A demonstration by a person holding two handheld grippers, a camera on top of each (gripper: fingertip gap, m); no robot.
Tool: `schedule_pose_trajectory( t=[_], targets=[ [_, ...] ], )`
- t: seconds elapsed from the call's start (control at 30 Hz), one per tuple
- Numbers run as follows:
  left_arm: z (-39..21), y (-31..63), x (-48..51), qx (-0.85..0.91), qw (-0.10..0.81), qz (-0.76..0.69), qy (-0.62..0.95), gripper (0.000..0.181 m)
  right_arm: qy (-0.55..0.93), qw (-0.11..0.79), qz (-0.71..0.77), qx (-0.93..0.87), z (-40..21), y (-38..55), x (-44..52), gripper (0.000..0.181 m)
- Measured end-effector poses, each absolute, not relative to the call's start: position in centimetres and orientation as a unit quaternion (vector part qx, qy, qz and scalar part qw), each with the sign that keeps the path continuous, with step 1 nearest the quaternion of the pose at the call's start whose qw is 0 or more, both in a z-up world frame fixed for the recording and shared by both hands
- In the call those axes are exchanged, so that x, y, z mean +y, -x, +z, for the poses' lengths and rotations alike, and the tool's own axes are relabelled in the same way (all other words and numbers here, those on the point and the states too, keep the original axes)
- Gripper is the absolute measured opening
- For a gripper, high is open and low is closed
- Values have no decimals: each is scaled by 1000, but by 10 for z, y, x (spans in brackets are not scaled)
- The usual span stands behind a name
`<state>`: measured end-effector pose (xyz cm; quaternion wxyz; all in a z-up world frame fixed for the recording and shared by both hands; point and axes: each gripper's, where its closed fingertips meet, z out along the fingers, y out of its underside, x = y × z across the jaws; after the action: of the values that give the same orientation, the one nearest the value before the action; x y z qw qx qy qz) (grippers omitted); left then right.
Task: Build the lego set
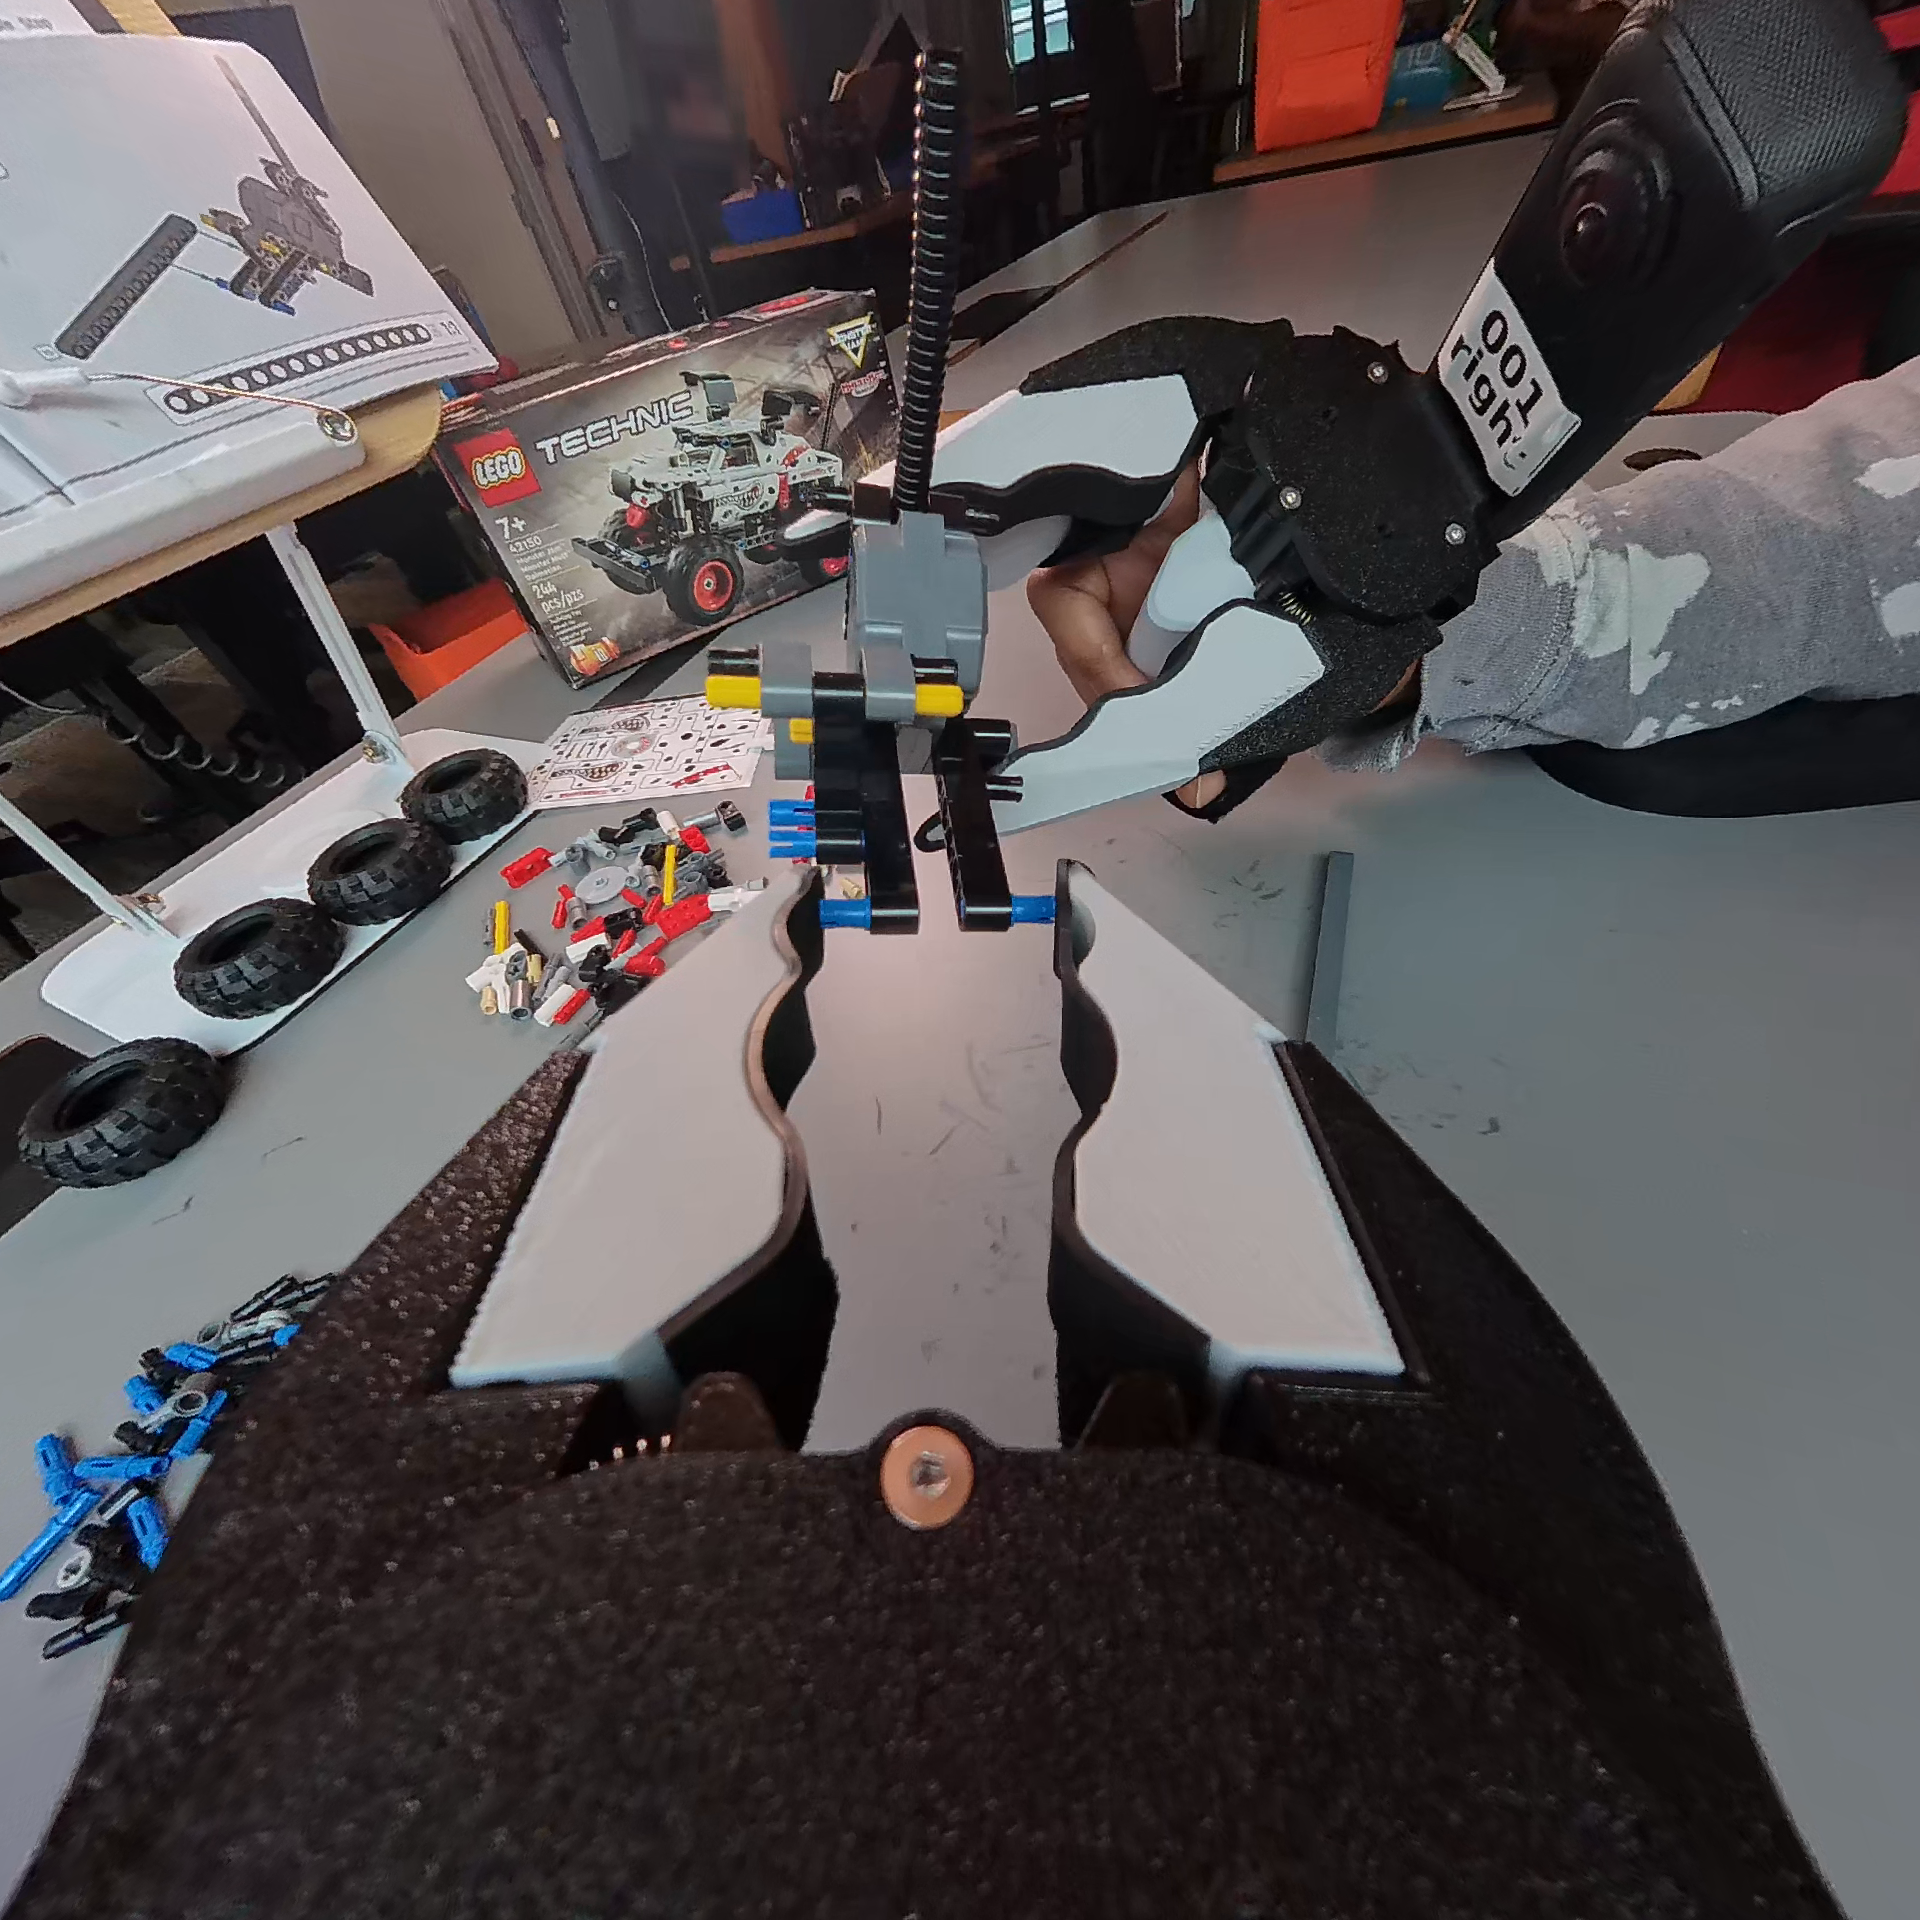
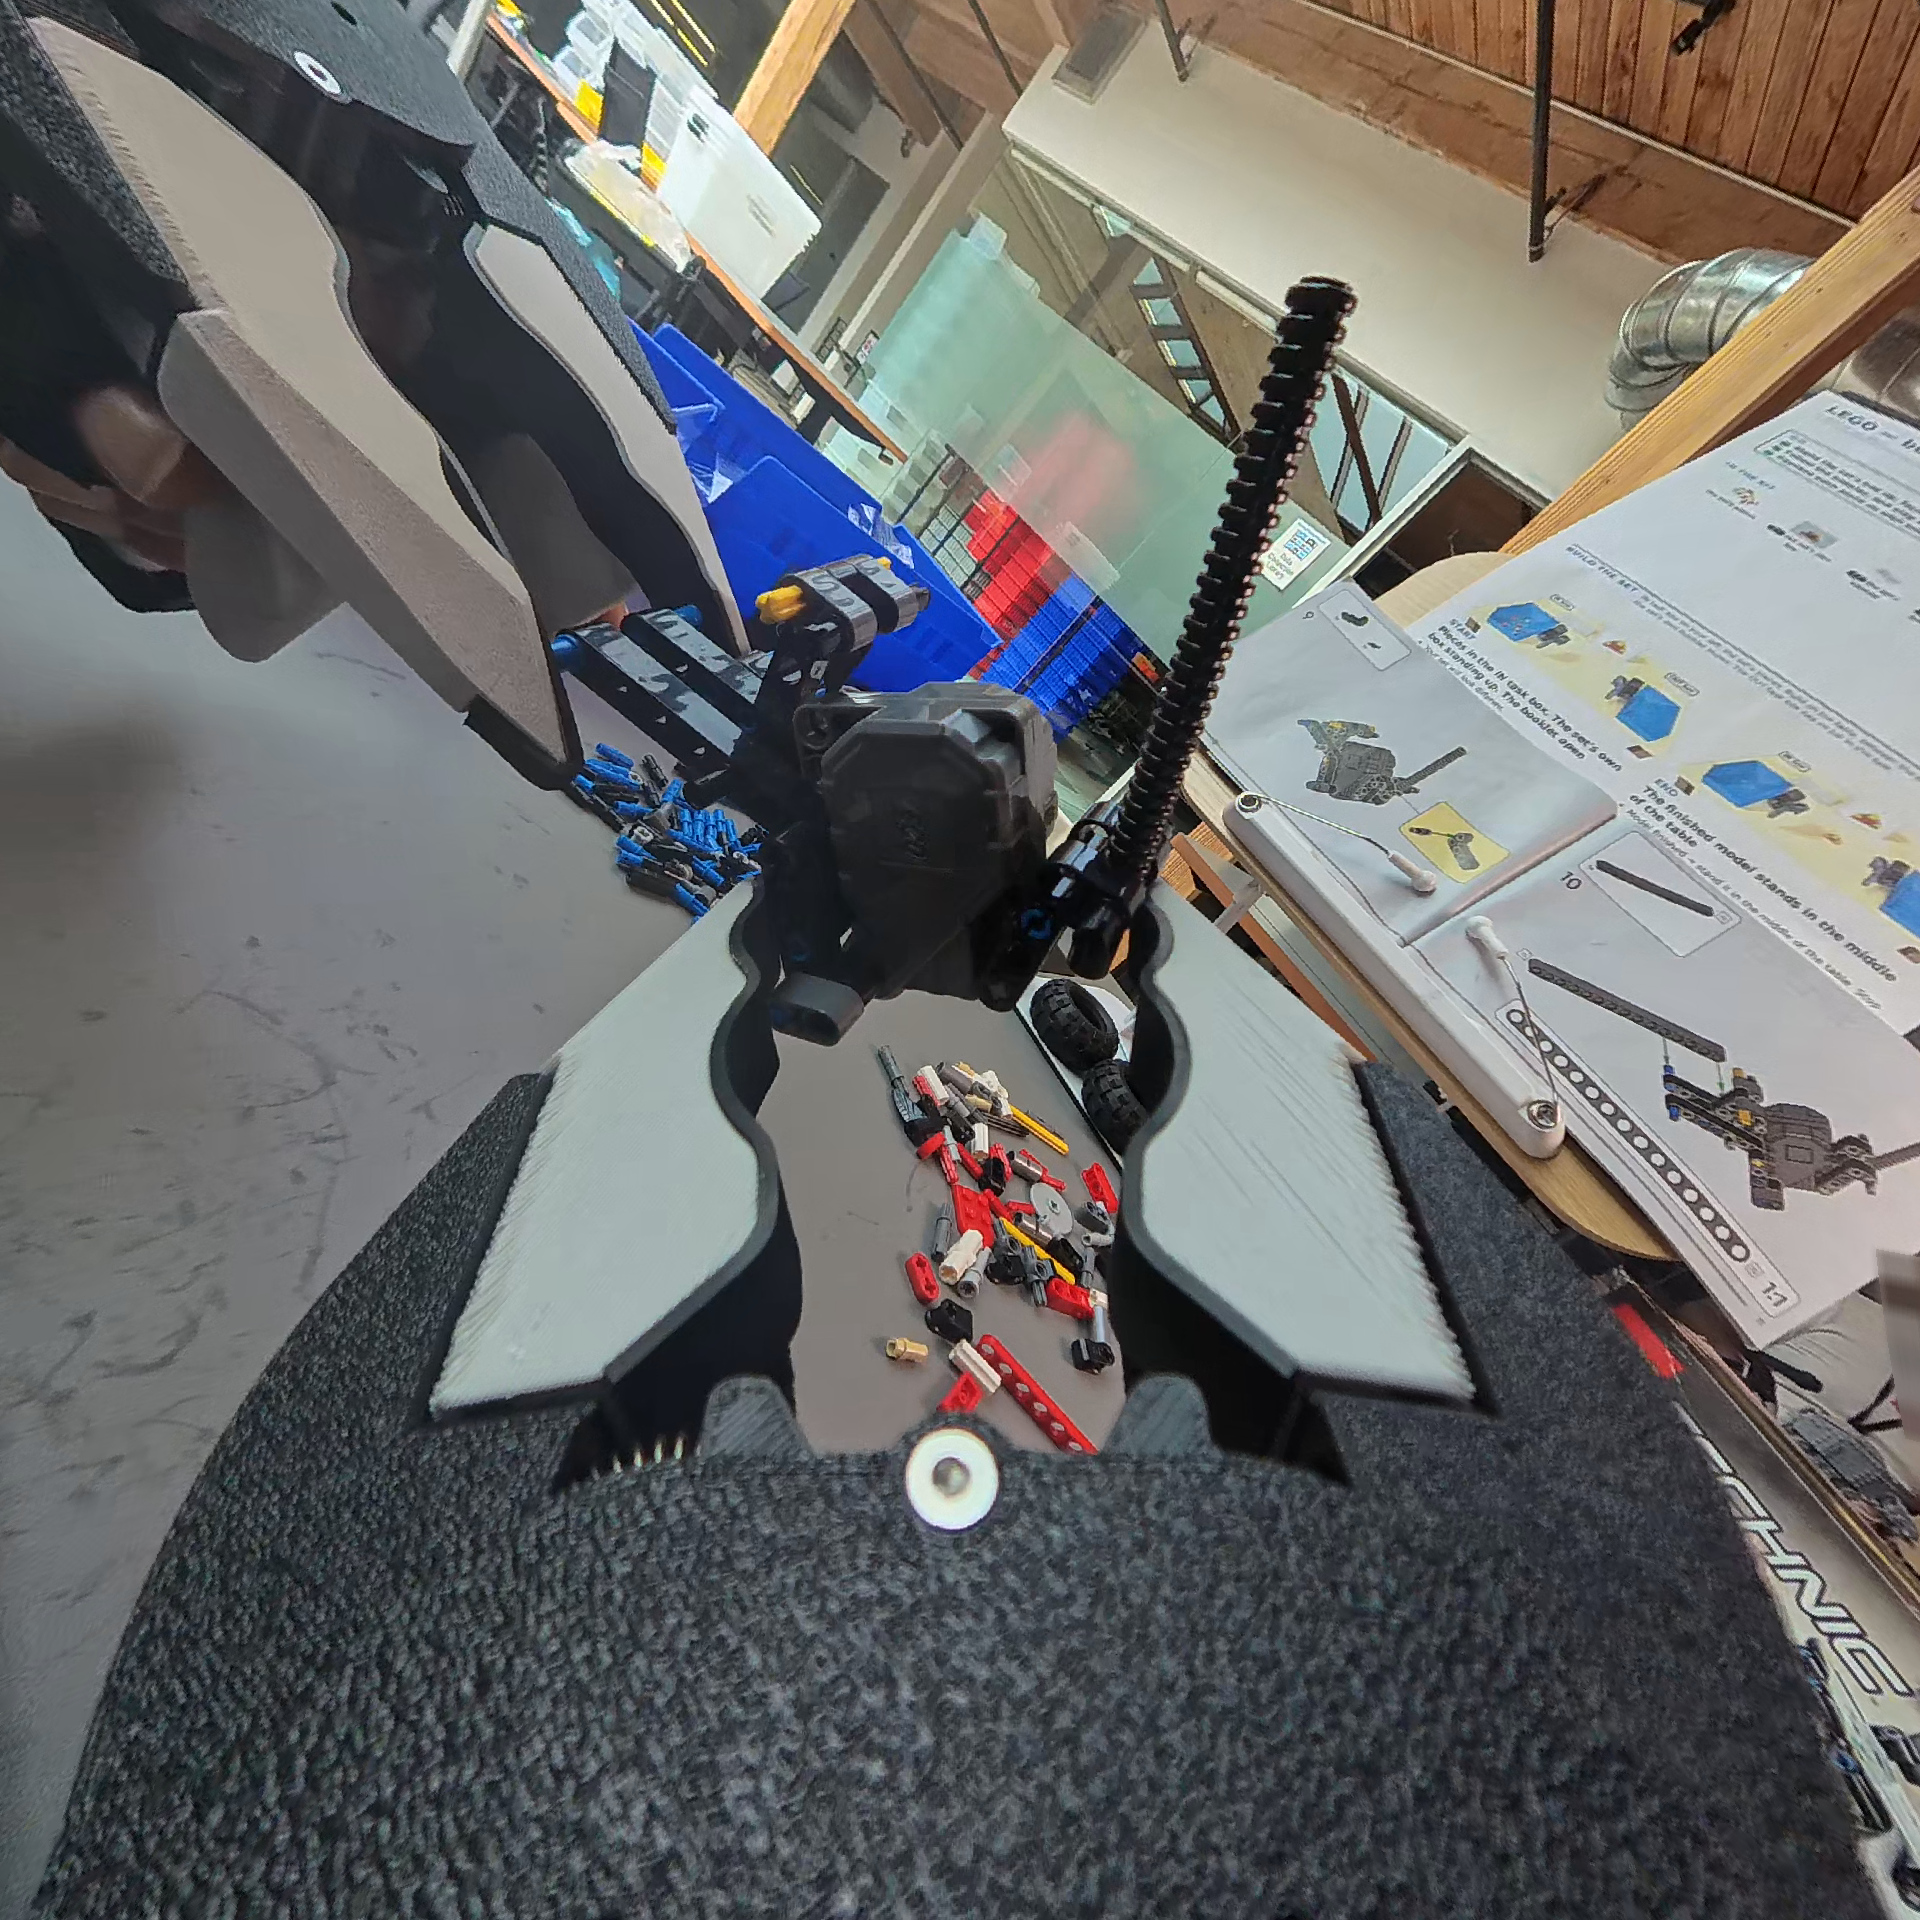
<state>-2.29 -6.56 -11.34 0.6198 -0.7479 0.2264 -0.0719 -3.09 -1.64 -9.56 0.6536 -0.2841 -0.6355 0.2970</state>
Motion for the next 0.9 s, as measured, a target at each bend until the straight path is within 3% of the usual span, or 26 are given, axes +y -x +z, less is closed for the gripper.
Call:
schedule_pose_trajectory(
  t=[0.03,0.37,0.57,0.9],
  targets=[
    [-113,23,-66,226,620,-74,748,45,284,653,297,-636,-96,31,-16,68],
    [-121,26,-64,217,606,-80,761,45,291,638,289,-651,-103,31,-14,68],
    [-135,35,-61,192,577,-95,788,48,335,576,237,-707,-139,33,-1,67],
    [-178,33,-56,152,480,-145,852,63,336,513,186,-768,-184,33,-17,67]
  ],
)
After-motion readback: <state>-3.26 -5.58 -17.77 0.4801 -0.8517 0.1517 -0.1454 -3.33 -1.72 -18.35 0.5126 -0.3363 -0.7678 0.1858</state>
